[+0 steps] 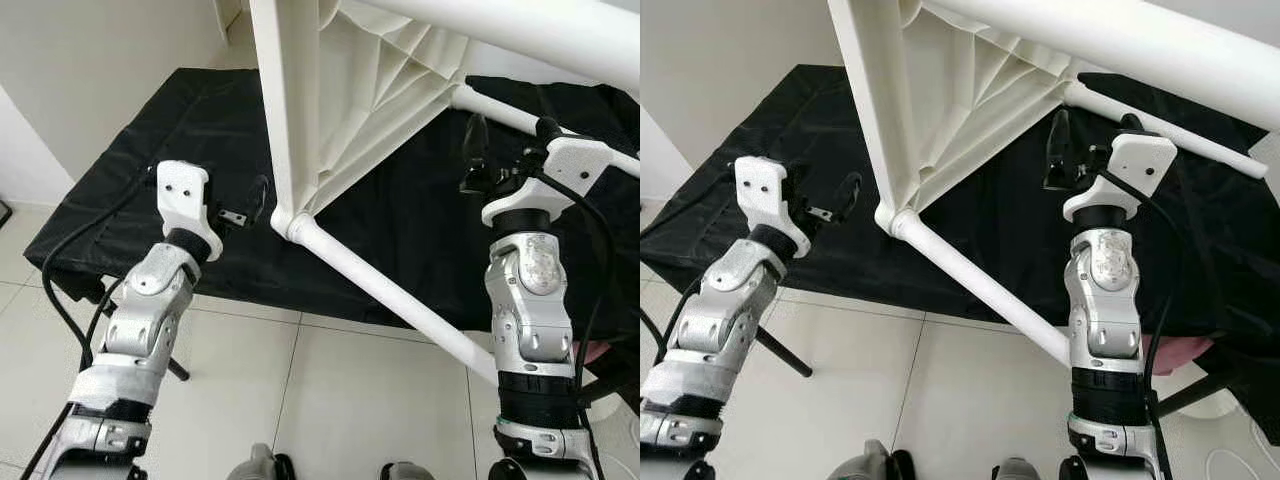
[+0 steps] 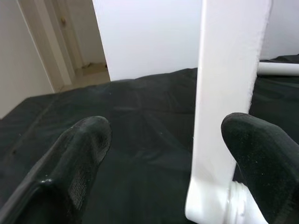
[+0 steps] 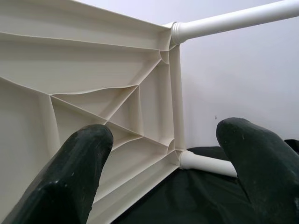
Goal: Building children table
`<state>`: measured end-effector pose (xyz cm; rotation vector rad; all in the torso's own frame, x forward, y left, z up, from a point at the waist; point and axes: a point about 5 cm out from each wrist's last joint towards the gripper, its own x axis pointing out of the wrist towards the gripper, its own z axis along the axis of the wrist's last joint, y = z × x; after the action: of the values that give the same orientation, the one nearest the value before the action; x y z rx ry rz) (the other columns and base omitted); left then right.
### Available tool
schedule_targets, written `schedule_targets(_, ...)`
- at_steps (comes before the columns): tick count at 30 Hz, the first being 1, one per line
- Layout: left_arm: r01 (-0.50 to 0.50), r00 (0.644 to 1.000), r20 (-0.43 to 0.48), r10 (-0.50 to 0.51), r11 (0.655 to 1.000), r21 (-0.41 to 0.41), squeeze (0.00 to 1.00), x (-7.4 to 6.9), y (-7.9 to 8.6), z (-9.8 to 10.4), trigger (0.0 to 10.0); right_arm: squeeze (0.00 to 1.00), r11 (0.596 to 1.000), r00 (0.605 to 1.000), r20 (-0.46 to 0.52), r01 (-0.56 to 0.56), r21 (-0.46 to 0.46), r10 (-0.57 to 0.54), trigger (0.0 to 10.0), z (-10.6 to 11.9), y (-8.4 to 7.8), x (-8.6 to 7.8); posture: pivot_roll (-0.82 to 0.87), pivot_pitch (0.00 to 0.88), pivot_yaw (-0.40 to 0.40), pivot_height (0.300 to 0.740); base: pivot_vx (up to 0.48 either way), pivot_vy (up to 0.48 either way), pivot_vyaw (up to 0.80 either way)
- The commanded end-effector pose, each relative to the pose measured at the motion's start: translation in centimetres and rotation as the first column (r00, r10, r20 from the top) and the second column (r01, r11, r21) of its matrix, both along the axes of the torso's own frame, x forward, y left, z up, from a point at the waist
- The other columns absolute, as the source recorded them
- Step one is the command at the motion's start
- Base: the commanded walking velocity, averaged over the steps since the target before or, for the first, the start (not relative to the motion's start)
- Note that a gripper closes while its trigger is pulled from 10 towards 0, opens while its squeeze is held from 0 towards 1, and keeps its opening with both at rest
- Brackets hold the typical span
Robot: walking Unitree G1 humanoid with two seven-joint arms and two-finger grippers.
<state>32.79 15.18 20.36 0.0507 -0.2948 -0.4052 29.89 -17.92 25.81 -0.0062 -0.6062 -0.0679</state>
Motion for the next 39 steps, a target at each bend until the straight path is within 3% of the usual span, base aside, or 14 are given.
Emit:
schedule_targets(1, -0.003, 1.000, 0.008, 0.003, 1.000, 0.030, 0.00, 0.3, 0.8, 0.0, 10.0, 0.00, 1.000, 1.000, -0.023, -0.014, 0.020, 0.014, 10.0, -0.6, 0.3, 0.2, -0.07, 0.055, 0.084, 0.740, 0.000, 0.000, 0.00)
schedule_targets(8, 0.012, 1.000, 0.012, -0.012, 0.999, 0.035, 0.00, 0.7, 0.8, 0.1, 10.0, 0.00, 1.000, 0.999, -0.029, -0.020, 0.024, 0.020, 10.0, -0.7, 0.5, 0.4, -0.07, 0.054, 0.080, 0.740, 0.000, 0.000, 0.00)
schedule_targets(12, 0.071, 0.997, 0.007, -0.072, 0.996, 0.060, 0.00, 1.2, 0.2, 0.1, 10.0, 0.00, 0.999, 0.999, -0.038, -0.038, 0.015, 0.039, 10.0, -0.7, 0.8, 0.7, -0.07, 0.062, 0.064, 0.740, 0.000, 0.000, 0.00)
schedule_targets(13, 0.121, 0.993, -0.002, -0.121, 0.991, 0.052, 0.14, 1.2, -0.3, 0.1, 10.0, 0.00, 0.999, 0.998, -0.041, -0.044, 0.010, 0.044, 10.0, -0.7, 0.8, 0.8, -0.08, 0.062, 0.060, 0.740, 0.000, 0.000, 0.00)
schedule_targets(14, 0.121, 0.993, -0.002, -0.121, 0.991, 0.052, 0.14, 1.2, -0.3, 0.1, 10.0, 0.00, 0.999, 0.998, -0.041, -0.044, 0.010, 0.044, 10.0, -0.7, 0.8, 0.8, -0.08, 0.062, 0.060, 0.740, 0.000, 0.000, 0.00)
schedule_targets(15, 0.163, 0.987, -0.014, -0.163, 0.986, 0.046, 1.00, 1.2, -0.7, 0.0, 10.0, 0.00, 0.999, 0.998, -0.043, -0.047, 0.005, 0.047, 10.0, -0.7, 0.7, 0.9, -0.08, 0.063, 0.060, 0.740, 0.000, 0.000, 0.00)
schedule_targets(19, 0.258, 0.966, -0.027, -0.257, 0.965, 0.038, 1.00, 0.8, -1.5, -0.2, 10.0, 0.00, 0.999, 0.998, -0.048, -0.044, 0.000, 0.044, 10.0, -0.8, 0.5, 1.0, -0.08, 0.059, 0.060, 0.740, 0.000, 0.000, 0.00)
schedule_targets(22, 0.276, 0.961, -0.032, -0.275, 0.960, 0.042, 1.00, 0.8, -1.7, -0.3, 10.0, 0.00, 0.999, 0.998, -0.049, -0.043, -0.001, 0.043, 10.0, -0.9, 0.5, 1.0, -0.08, 0.059, 0.060, 0.740, 0.000, 0.000, 0.00)
schedule_targets(23, 0.301, 0.953, -0.037, -0.299, 0.953, 0.045, 0.00, 0.7, -2.0, -0.4, 10.0, 0.00, 0.999, 0.998, -0.049, -0.043, -0.002, 0.043, 10.0, -0.9, 0.5, 1.0, -0.08, 0.059, 0.059, 0.740, 0.000, 0.000, 0.00)
schedule_targets(30, 0.350, 0.936, -0.067, -0.346, 0.936, 0.046, 0.00, 0.7, -2.5, -0.8, 10.0, 0.00, 0.999, 0.998, -0.051, -0.043, -0.004, 0.043, 10.0, -1.0, 0.4, 1.1, -0.09, 0.059, 0.060, 0.740, 0.000, 0.000, 0.00)
schedule_targets(39, 0.368, 0.928, -0.083, -0.363, 0.928, 0.051, 0.00, 1.9, -3.0, -1.0, 10.0, 0.00, 0.999, 0.998, -0.047, -0.046, -0.008, 0.045, 10.0, -0.9, 0.4, 0.8, -0.10, 0.077, 0.066, 0.740, 0.000, 0.000, 0.00)
